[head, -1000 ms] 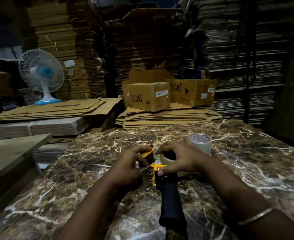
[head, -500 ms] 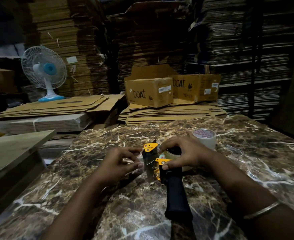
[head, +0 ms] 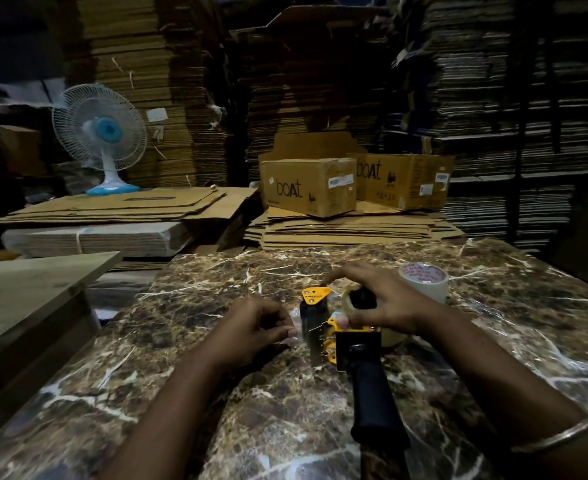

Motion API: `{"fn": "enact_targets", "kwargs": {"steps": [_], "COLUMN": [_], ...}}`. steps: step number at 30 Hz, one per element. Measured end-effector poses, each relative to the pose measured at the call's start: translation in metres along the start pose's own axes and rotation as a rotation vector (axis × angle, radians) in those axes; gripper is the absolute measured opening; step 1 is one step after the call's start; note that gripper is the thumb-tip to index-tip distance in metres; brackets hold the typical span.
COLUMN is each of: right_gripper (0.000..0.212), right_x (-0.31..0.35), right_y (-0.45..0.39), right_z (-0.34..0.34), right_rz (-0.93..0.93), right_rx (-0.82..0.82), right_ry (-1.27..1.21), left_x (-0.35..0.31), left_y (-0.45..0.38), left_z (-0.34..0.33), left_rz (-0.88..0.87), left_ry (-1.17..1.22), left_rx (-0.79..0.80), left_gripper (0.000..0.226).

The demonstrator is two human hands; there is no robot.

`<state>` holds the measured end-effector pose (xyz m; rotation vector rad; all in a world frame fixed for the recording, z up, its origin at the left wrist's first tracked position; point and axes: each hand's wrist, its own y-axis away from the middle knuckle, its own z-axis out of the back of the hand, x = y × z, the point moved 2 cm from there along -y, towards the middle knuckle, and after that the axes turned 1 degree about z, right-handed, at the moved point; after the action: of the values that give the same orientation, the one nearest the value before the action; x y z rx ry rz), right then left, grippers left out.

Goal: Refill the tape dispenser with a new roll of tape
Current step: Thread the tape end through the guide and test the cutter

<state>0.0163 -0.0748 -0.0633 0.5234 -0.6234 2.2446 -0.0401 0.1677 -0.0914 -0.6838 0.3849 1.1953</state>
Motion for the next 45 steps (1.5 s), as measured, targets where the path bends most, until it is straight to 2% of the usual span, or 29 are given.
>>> {"fn": "enact_targets", "kwargs": {"steps": [3, 5, 6, 9, 14, 16, 19, 23, 31, 37, 45], "right_gripper": [0.043, 0.025, 0.024, 0.034, 0.082, 0.09, 0.09, 0.086, 0.072, 0.075, 0.088], "right_x": [0.017, 0.031, 0.036, 0.042, 0.038, 0.038, 0.034, 0.033, 0.034, 0.032, 0.032], "right_y": [-0.015, -0.026, -0.031, -0.038, -0.028, -0.027, -0.028, -0.028, -0.028, -0.028, -0.031], "right_z": [-0.004, -0.004, -0.005, -0.011, -0.019, -0.017, -0.015, -0.015, -0.015, -0.017, -0.02], "right_rz": [0.009, 0.007, 0.014, 0.013, 0.003, 0.004, 0.01, 0.014, 0.011, 0.028, 0.051], "right_rx": [-0.097, -0.05, 0.004, 0.113, 0.229, 0.25, 0.234, 0.241, 0.209, 0.195, 0.182], "right_ry": [-0.051, -0.001, 0.032, 0.027, 0.081, 0.151, 0.234, 0.201, 0.134, 0.124, 0.066], "left_x": [0.001, 0.001, 0.002, 0.003, 0.002, 0.004, 0.007, 0.011, 0.017, 0.023, 0.024], "left_y": [-0.001, 0.0, -0.001, 0.0, 0.004, 0.003, 0.003, 0.0, -0.009, -0.007, -0.014], "left_z": [0.003, 0.003, 0.003, 0.002, 0.0, 0.0, 0.006, 0.01, 0.006, 0.014, 0.01], "left_rz": [-0.01, -0.011, -0.009, 0.017, 0.107, 0.112, 0.112, 0.075, 0.0, 0.021, 0.026], "left_ry": [0.014, 0.036, 0.045, 0.131, 0.357, 0.36, 0.312, 0.229, 0.086, 0.124, 0.098], "left_rx": [-0.005, -0.009, -0.012, -0.018, -0.019, -0.012, 0.003, 0.005, -0.087, -0.16, -0.215], "left_gripper": [0.008, 0.008, 0.007, 0.002, 0.004, 0.002, 0.001, 0.004, 0.014, 0.027, 0.014]}}
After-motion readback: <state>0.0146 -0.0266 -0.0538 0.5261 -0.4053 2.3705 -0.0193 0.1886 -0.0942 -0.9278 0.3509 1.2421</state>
